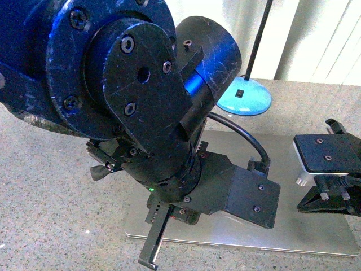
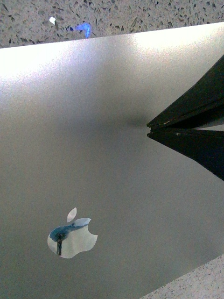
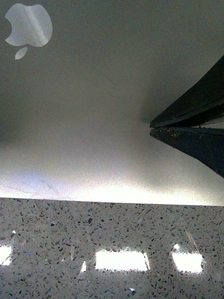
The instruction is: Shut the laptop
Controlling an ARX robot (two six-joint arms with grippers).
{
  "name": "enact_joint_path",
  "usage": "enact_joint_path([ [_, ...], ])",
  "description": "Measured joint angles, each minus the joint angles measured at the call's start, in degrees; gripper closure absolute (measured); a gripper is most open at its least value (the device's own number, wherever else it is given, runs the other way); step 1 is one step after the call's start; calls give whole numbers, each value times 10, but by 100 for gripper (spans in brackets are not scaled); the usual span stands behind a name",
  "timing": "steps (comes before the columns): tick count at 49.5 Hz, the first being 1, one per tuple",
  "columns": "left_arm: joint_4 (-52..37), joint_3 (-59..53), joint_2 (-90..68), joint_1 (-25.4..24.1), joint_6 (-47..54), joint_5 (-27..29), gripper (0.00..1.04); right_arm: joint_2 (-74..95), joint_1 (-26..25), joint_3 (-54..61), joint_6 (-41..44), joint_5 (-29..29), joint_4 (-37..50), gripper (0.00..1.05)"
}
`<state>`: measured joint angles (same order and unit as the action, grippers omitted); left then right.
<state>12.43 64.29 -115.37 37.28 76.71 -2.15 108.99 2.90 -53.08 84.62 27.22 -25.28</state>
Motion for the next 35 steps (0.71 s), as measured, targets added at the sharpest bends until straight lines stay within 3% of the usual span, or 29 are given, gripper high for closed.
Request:
enact_joint_path([
  [22, -10, -4, 12, 0, -5, -5, 101, -5, 3, 10, -21, 27, 42, 102],
  [30, -52, -18, 41, -2, -22, -44, 101, -38, 7, 26, -77, 95, 140, 102],
  [35, -98, -41, 86, -8, -53, -82, 101, -94, 10, 48, -172, 136, 263, 102],
])
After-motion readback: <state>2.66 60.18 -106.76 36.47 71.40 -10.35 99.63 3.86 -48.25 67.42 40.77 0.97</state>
